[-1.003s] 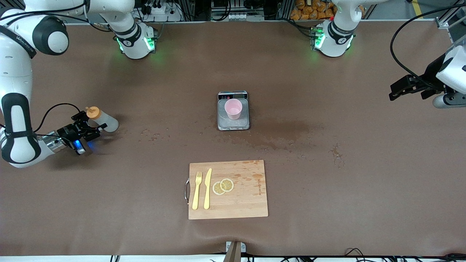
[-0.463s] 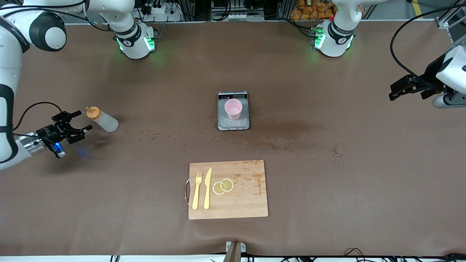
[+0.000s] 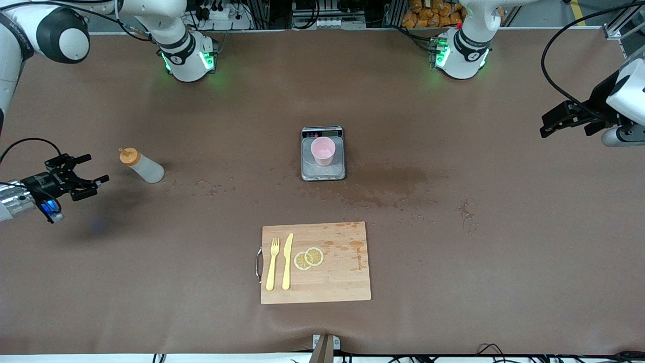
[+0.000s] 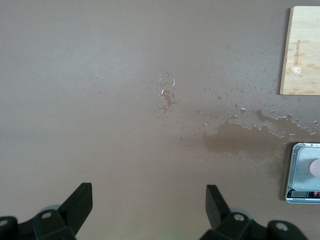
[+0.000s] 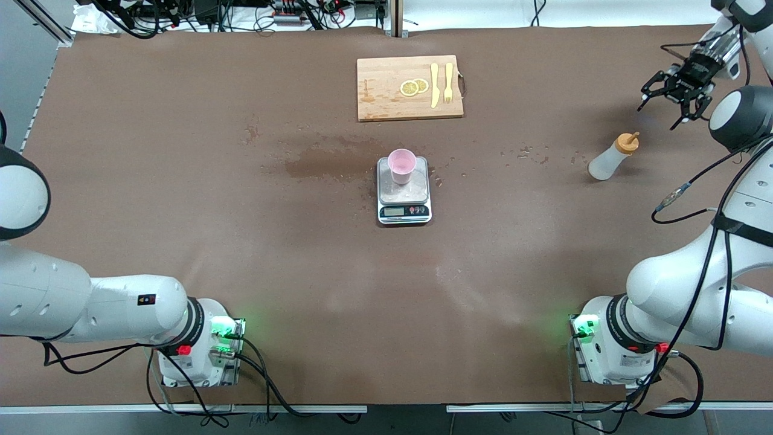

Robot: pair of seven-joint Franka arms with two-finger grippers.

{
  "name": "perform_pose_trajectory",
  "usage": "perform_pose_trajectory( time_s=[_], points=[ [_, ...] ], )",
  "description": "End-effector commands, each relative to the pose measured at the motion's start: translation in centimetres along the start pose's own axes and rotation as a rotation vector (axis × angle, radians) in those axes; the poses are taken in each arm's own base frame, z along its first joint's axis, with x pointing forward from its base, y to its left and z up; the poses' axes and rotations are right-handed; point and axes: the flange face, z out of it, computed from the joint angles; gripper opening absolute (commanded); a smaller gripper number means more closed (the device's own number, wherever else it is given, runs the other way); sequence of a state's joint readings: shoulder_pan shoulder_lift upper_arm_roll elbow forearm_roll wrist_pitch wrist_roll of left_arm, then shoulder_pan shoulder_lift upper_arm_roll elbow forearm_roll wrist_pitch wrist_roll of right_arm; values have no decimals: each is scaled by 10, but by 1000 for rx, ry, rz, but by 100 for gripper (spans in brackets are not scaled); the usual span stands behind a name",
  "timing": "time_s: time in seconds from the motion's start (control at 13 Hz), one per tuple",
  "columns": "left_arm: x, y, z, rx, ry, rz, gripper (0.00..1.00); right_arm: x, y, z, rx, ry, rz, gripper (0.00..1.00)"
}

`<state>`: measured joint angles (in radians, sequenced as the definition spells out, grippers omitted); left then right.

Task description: Add sauce to pink cup with both arms

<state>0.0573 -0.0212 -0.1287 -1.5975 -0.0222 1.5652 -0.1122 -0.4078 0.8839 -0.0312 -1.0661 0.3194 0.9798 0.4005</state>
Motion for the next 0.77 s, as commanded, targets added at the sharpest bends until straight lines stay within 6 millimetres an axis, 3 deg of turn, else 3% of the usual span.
perform_pose_trajectory(
  time_s=[0.0, 0.15, 0.31, 0.69],
  points=[
    [-8, 0, -8, -8, 4, -6, 100, -49, -22, -21, -68, 107, 5, 100],
    [-8, 2, -8, -8, 4, -3, 100, -94, -25, -45, -49, 182, -19, 100],
    [-9, 3, -9, -8, 7, 0, 100, -145, -48, -54, -87, 285, -47, 100],
    [-8, 4, -5, -7, -2, 1, 100, -245, -93, -33, -188, 458, -109, 100]
  ],
)
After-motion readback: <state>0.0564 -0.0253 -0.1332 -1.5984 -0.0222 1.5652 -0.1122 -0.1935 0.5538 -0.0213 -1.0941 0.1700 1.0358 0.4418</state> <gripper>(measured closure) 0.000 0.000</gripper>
